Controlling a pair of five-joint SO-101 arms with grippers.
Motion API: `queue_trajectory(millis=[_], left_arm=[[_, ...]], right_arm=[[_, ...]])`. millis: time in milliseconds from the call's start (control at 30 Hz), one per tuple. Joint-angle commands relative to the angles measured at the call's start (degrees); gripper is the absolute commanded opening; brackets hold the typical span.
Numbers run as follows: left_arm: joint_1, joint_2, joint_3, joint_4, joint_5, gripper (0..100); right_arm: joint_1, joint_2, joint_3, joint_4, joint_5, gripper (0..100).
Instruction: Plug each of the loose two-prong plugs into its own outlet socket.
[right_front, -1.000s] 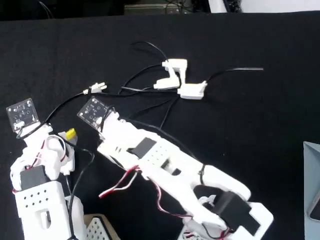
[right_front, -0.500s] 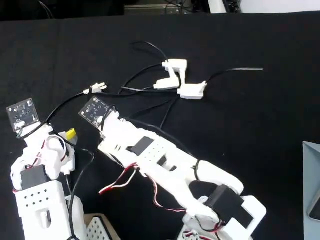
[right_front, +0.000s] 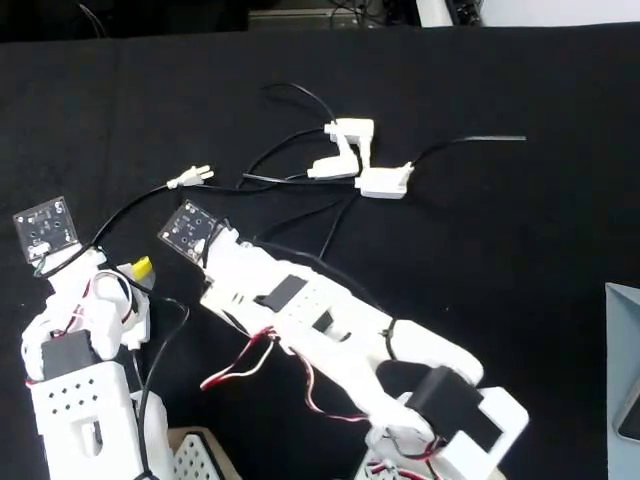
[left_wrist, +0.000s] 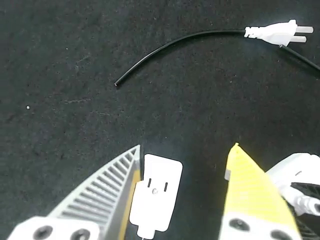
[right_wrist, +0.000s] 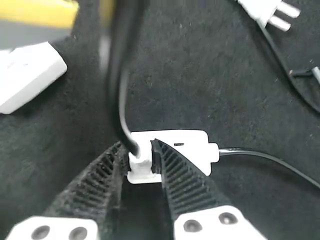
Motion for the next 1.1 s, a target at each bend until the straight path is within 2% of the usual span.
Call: queue_trajectory(millis=[0,300,633,833,967,1067], left_arm=[[-0.84,-0.62,-0.4,-1.14,0.62,27],[-0.84,-0.62,-0.4,-1.14,0.62,27],[-0.84,-0.62,-0.31,-1.14,0.62,27],[-0.84,-0.62,-0.31,-1.14,0.53,27],[-0.84,-0.62,-0.31,-1.14,0.53,27],[-0.84,-0.62,-0.31,-1.14,0.44,27]], right_arm=[[1.41,2.15,-0.13,-0.53,0.62,1.1],[2.02,2.86,-0.57,-0.09,2.73,1.1],[14.68,-16.84,0.66,-0.44,2.55,1.1],[18.81,-21.05,0.84,-0.53,-0.62,1.1],[18.55,-23.87,1.19,-0.44,-0.97,1.2],[15.12,-28.35,2.51,-0.35,-0.97,1.2]])
